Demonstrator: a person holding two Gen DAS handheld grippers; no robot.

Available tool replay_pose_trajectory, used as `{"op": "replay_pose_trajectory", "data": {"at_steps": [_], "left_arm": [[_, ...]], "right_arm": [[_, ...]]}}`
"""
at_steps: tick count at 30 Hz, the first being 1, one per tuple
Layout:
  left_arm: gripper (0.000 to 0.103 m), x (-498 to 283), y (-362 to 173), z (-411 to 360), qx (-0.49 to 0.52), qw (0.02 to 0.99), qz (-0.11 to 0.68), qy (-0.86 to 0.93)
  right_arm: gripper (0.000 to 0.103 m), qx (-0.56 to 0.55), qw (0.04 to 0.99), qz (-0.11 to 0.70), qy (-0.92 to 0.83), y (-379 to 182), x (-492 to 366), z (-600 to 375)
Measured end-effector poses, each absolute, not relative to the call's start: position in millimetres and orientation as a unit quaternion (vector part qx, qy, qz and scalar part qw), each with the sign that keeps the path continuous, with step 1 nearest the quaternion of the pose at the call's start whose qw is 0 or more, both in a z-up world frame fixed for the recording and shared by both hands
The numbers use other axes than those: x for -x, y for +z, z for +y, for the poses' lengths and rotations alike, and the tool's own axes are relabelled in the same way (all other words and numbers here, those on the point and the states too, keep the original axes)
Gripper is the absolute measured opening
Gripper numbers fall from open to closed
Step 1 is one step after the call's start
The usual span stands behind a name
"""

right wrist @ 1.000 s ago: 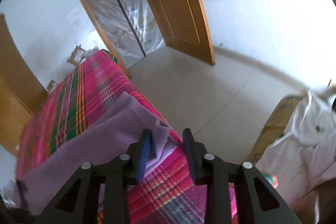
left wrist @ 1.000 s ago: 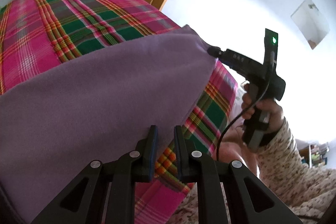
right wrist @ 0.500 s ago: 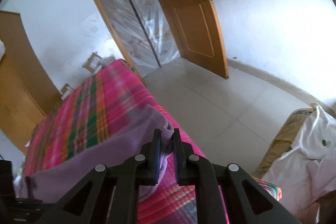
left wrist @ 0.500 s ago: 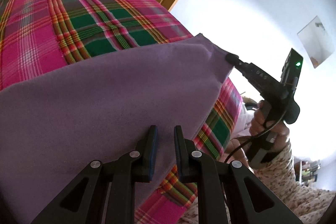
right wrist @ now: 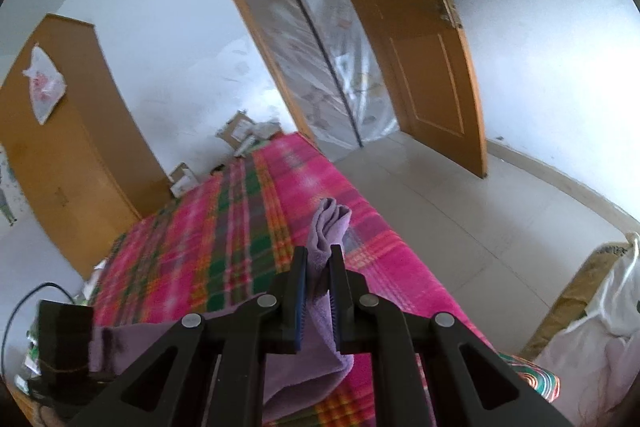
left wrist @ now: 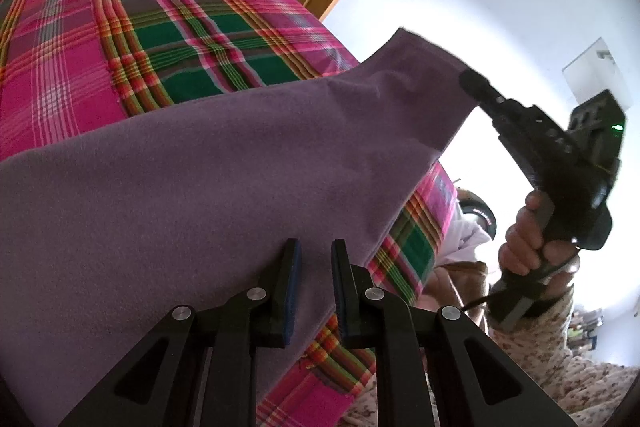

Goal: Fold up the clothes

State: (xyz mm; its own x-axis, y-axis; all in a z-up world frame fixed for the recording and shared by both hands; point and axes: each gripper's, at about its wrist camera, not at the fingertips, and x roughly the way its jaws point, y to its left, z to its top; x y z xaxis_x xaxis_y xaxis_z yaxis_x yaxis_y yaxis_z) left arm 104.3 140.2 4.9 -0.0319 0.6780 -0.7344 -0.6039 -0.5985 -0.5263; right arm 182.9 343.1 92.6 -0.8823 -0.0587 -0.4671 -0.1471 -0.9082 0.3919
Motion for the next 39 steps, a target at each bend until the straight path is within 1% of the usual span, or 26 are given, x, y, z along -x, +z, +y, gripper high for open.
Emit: {"op": "replay_pose_trajectory", "data": {"at_steps": [4, 8, 16, 20, 22, 25, 30, 34, 39], "left_arm": [[0.016, -108.8, 6.2, 140.0, 0.531, 0.446, -0.031, 0.719], [0.016, -111.4, 10.0, 148.9, 0.529, 0.462, -0.03, 0.711], [0.016, -105.7, 12.4, 185.0, 0.523, 0.5, -0.045, 0.689], [0.016, -108.7, 4.1, 208.5, 0.533, 0.519, -0.046, 0.666], [0.016, -111.6, -0.5, 216.1, 0.536, 0.521, -0.028, 0.664], [0.016, -108.9, 0.2, 212.6, 0.539, 0.523, -0.04, 0.659], [0.016, -97.2, 10.5, 193.0, 0.53, 0.52, -0.076, 0.666], [0.016, -69.5, 13.4, 179.8, 0.53, 0.488, -0.117, 0.684], [0.016, -43.5, -0.3, 190.3, 0.56, 0.449, -0.126, 0.685]], "right_arm": [[0.01, 0.215, 0.001, 0.204, 0.955, 116.3, -187.3, 332.3], [0.01, 0.206, 0.005, 0.189, 0.96, 126.3, -190.6, 331.2], [0.01, 0.221, 0.026, 0.228, 0.948, 109.9, -190.1, 352.0], [0.01, 0.218, 0.024, 0.23, 0.948, 109.7, -194.0, 353.0], [0.01, 0.22, 0.023, 0.225, 0.949, 111.1, -193.5, 351.2], [0.01, 0.219, 0.026, 0.222, 0.95, 110.5, -193.0, 352.1], [0.01, 0.216, 0.026, 0.232, 0.948, 107.3, -192.8, 357.5], [0.01, 0.215, 0.024, 0.238, 0.947, 106.8, -194.7, 361.1], [0.01, 0.215, 0.019, 0.234, 0.948, 108.0, -196.1, 360.4]]}}
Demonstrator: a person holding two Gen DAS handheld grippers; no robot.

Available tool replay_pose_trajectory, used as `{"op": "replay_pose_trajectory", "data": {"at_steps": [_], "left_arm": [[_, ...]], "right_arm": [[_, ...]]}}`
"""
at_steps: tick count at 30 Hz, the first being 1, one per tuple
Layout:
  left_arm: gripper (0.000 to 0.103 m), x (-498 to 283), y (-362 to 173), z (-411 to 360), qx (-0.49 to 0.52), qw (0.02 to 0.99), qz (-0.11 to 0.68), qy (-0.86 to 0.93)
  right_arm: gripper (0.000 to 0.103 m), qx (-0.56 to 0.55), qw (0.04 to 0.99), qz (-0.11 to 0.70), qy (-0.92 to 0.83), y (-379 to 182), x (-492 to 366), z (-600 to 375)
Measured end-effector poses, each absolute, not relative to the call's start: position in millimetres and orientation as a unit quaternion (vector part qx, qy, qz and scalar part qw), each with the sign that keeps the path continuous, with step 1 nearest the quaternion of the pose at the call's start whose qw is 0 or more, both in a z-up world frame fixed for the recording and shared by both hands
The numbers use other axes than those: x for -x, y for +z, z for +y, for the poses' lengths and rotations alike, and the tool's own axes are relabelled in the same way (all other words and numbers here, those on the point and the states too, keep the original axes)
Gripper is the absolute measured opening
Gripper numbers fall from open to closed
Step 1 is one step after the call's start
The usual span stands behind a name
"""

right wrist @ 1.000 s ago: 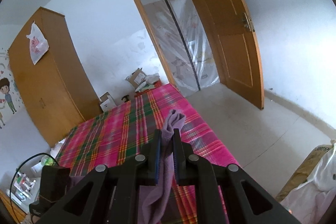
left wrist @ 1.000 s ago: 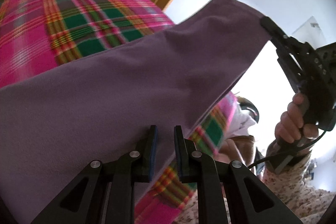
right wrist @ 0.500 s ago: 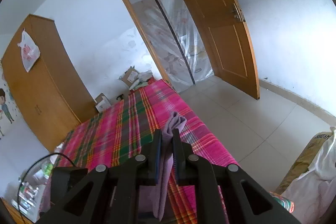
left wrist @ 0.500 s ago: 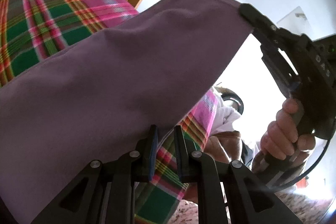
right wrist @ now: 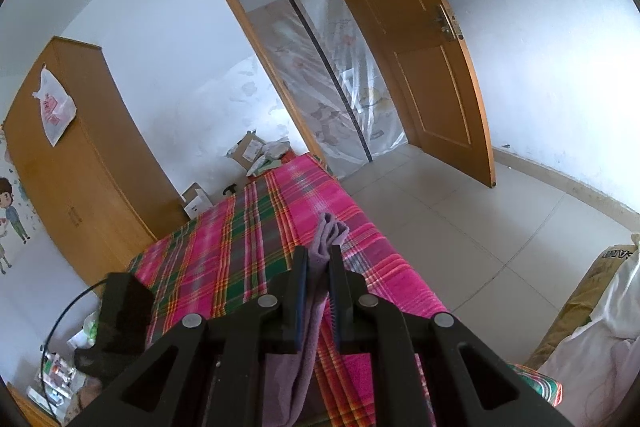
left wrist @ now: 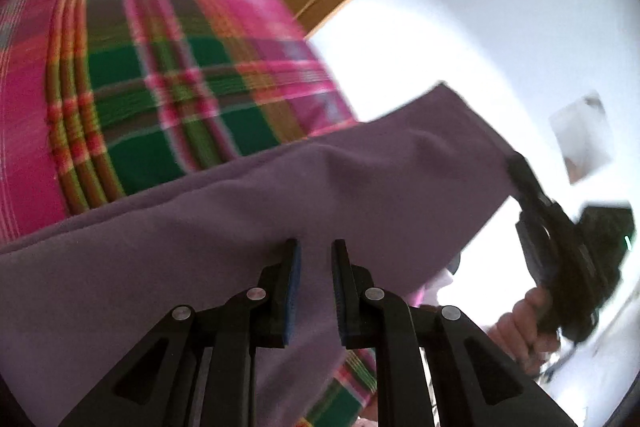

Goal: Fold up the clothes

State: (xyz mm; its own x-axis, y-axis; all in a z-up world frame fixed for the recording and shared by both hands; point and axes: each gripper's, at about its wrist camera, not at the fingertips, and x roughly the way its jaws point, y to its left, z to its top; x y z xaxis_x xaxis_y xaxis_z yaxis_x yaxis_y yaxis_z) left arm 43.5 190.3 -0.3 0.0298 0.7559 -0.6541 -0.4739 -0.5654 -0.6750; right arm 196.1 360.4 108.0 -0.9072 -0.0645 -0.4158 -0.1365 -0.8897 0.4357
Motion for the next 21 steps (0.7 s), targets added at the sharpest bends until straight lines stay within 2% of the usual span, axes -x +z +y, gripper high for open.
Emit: {"op": "replay_pose_trajectory", "data": {"at_steps": [6, 15, 21], "left_arm": [[0.016, -31.0, -3.0, 214.7, 0.562, 0.444, -0.119, 0.688], [0.016, -12.0, -20.6, 220.1, 0.576, 0.433, -0.212, 0.66], [0.016, -12.0, -14.5, 207.1, 0.562, 0.429, -0.196, 0.679]], "right_arm": [[0.01, 0.217, 0.018, 0.235, 0.947, 106.3, -196.3, 362.2], [0.01, 0.223, 0.007, 0.222, 0.949, 107.8, -195.4, 353.5], [0.01, 0.222, 0.015, 0.21, 0.952, 109.7, -195.2, 349.4]]}}
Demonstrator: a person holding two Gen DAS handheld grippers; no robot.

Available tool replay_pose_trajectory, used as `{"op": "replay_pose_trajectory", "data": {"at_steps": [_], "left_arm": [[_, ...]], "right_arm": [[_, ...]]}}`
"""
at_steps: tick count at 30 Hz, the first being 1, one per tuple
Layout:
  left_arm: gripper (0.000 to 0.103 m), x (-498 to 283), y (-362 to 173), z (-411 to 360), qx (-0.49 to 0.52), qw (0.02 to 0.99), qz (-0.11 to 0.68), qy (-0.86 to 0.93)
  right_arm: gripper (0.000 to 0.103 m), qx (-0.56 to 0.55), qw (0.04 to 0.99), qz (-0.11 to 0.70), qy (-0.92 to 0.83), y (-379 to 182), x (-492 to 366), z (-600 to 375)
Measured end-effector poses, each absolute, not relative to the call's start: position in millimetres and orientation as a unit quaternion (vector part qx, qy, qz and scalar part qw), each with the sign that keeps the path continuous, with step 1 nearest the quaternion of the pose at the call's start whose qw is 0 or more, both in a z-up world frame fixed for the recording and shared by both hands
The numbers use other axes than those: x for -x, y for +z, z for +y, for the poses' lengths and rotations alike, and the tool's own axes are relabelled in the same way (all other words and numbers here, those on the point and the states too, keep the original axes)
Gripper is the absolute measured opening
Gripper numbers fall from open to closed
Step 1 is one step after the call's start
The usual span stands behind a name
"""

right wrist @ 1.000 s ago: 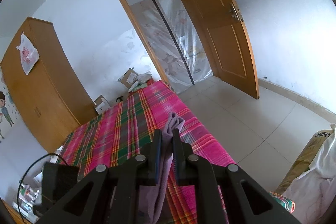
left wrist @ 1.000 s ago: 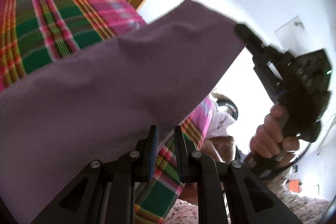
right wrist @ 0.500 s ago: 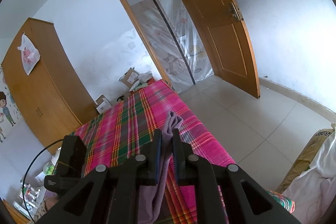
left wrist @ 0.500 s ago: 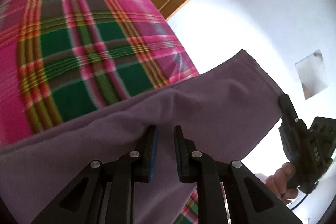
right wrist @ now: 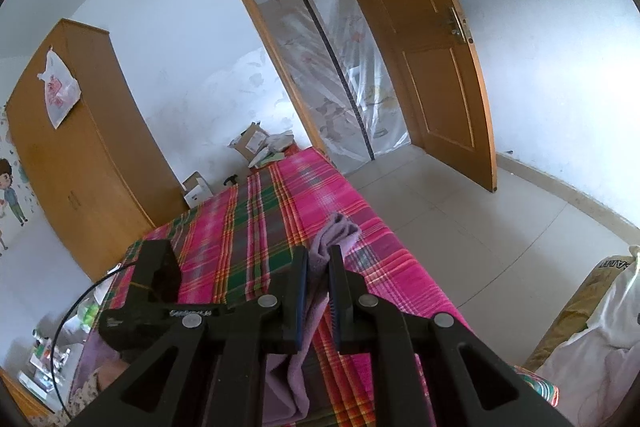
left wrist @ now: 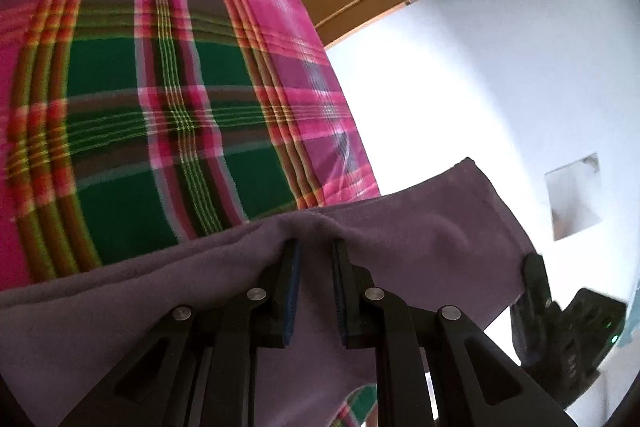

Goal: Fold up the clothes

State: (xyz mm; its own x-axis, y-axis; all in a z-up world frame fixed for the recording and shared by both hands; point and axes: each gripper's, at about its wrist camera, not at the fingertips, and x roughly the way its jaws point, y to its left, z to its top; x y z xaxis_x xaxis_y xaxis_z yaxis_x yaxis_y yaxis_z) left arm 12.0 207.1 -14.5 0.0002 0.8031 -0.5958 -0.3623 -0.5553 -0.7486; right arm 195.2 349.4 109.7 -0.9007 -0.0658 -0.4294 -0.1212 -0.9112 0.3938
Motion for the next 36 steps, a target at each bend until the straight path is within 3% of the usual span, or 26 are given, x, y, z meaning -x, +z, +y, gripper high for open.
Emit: {"op": "replay_pose_trajectory", "data": {"at_steps": [22, 36], "left_arm": [[0.016, -31.3, 50.3, 85.8, 0.509, 0.404, -0.273, 0.709], [0.016, -54.0, 52.8, 13.0, 0.485, 0.357, -0.287, 0.745]], "right_arm": [[0.01, 0.218, -0.134, 0.127, 0.958, 141.4, -181.4, 238.8], [0.01, 0.28, -0.224, 0.088, 0.929, 104.0, -162.8, 162.4]]}}
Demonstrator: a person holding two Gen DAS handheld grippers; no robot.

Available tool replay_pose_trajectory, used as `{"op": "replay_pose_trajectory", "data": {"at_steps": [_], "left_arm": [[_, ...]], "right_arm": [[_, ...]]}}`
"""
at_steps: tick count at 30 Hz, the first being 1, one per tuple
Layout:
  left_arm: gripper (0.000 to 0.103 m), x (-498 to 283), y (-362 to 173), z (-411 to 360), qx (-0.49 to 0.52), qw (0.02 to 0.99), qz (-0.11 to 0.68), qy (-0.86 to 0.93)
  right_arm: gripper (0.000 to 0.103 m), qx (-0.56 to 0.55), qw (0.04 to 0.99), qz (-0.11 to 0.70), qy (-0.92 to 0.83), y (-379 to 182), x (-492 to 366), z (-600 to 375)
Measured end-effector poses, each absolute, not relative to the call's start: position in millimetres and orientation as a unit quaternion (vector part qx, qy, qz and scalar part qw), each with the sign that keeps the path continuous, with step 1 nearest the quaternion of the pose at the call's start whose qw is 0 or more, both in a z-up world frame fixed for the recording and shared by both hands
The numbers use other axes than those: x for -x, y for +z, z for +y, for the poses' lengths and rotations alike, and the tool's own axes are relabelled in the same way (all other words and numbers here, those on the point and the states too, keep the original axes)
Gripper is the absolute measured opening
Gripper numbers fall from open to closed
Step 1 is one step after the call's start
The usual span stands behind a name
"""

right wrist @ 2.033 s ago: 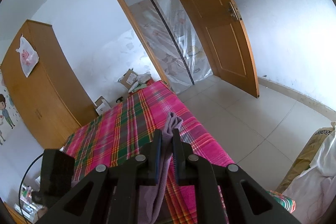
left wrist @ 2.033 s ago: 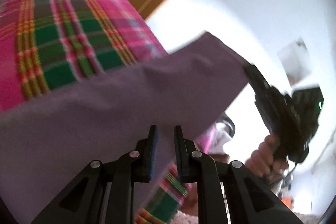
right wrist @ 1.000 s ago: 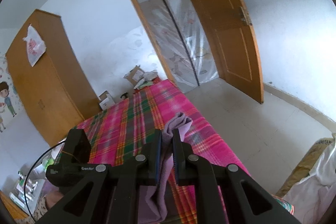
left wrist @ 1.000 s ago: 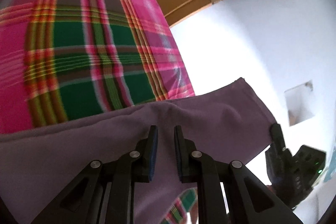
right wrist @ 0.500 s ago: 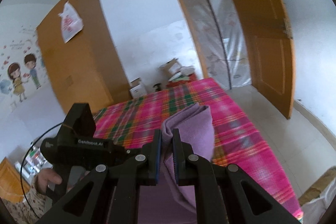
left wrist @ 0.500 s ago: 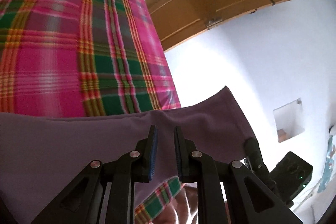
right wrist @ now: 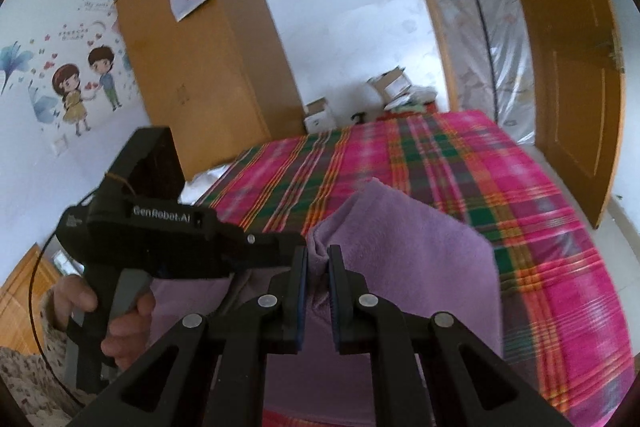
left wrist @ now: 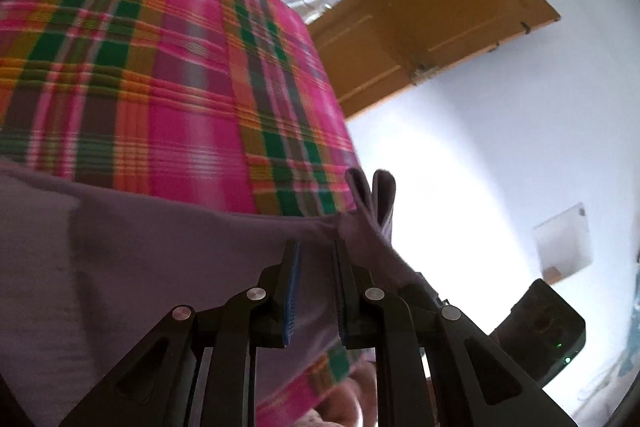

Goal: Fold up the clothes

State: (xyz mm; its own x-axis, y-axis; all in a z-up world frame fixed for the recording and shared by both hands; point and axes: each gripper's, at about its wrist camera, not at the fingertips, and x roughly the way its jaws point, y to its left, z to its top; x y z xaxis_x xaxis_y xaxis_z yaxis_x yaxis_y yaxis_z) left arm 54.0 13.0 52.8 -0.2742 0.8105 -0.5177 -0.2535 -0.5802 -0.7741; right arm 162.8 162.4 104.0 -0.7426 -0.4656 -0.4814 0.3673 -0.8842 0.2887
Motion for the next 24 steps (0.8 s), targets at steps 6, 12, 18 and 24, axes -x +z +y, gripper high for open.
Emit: {"op": "replay_pose_trajectory", "data": {"at_steps": [6, 12, 18, 24], "left_arm": [[0.016, -57.2, 46.2, -14.2, 0.477, 0.337, -0.304, 0.752], [0.016, -62.3, 35.8, -25.3, 0.479, 0.321, -0.31, 0.756], [0.016, -59.3, 28.7, -23.0, 0.481, 0.316, -0.309, 0.757], [0.016, -56.3, 25.7, -16.3, 0.484, 0.313, -0.301, 0.76]], "right_arm": [[0.01, -0.317, 0.251, -0.074, -0.912, 81.0, -160.6, 138.9], [0.01, -0.344, 0.267, -0.075, -0.897, 62.4, -160.7, 125.8], [0.01, -0.37, 0.279, -0.08, -0.882, 45.0, -162.9, 116.8], [0.01, -0.382, 0.276, -0.083, -0.878, 33.5, -155.9, 111.0]]}}
